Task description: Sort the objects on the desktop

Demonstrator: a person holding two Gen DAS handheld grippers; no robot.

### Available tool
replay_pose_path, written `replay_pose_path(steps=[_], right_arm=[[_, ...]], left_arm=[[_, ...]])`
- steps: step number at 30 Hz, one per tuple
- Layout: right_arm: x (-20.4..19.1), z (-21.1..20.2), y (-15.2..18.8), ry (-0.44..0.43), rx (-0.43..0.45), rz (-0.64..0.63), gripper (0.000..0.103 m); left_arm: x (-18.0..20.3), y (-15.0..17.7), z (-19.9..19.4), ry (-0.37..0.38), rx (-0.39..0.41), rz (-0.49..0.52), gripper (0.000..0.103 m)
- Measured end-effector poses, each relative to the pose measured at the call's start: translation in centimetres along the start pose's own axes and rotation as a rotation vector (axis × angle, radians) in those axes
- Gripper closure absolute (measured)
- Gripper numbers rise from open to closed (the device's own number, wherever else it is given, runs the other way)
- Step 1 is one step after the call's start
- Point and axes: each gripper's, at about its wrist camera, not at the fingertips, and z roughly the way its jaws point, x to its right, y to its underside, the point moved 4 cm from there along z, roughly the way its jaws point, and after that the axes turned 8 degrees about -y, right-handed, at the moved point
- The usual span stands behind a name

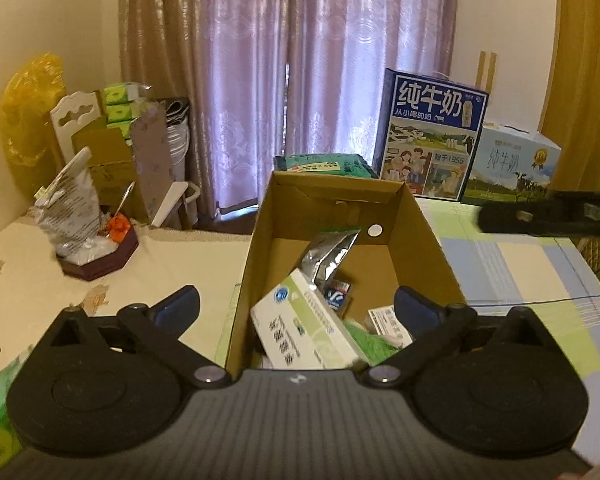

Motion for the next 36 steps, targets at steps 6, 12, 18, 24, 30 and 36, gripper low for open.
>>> replay_pose_path(steps=[6, 12, 18, 24, 30, 36], right_arm=[[-1.4, -4.9, 3.0, 0.031, -0.054, -0.002, 0.002], [-2.9, -8.1, 6.3, 0.045, -0.099, 0.003, 0.002], [-4.3, -10.8, 9.2, 0.107, -0.134, -0.020, 0.002], [-5.6, -13.3, 11.2, 0.095, -0.132, -0.017, 0.002], [-7.0, -15.3, 12.4, 0.107, -0.121, -0.053, 0.002], [-7.4, -16.4, 13.3, 0.116, -0.116, -0.063, 0.002]], left_arm=[[0.1, 1.4, -4.5, -0.024, -0.017, -0.018, 0.001], [1.2, 3.8, -9.0, -0.058, -0.041, -0.004, 0.001], [1.3, 6.2, -12.3, -0.047, -0.045, -0.053, 0.001], [1.5, 8.7, -14.6, -0.061, -0.073, -0.079, 0.001], [1.9, 9.9, -16.9, -0.047, -0.070, -0.086, 0.001], [2.4, 10.0, -18.6, -0.040, -0.050, -0.077, 0.001]])
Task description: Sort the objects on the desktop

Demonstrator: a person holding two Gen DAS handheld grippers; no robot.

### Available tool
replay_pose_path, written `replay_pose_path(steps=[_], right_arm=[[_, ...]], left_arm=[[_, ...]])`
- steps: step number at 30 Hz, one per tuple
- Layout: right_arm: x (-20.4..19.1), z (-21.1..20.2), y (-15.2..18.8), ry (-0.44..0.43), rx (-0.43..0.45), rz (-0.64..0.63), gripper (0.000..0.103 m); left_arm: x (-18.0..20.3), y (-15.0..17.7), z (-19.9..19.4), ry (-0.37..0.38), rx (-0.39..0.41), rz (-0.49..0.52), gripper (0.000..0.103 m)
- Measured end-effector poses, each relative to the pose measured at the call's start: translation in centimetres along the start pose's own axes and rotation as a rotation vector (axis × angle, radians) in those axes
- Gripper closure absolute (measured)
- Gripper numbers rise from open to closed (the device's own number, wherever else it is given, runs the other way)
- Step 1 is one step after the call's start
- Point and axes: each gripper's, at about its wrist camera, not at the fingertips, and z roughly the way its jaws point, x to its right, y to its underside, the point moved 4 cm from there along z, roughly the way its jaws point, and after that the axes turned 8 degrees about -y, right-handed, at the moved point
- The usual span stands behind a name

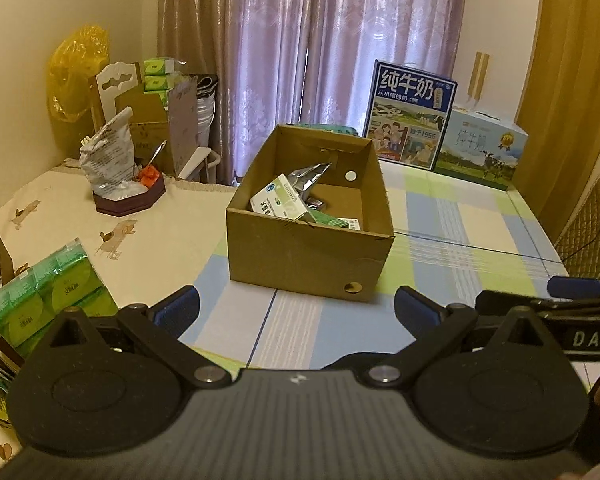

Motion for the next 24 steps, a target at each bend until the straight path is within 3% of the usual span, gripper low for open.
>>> replay_pose_path(steps=[24], right_arm=[[-0.44, 0.45, 0.83, 0.000, -0.015, -0.020, 0.002]], left_arm=[[-0.58, 0.11, -0.22, -0.009, 0.028, -0.018, 0.001]])
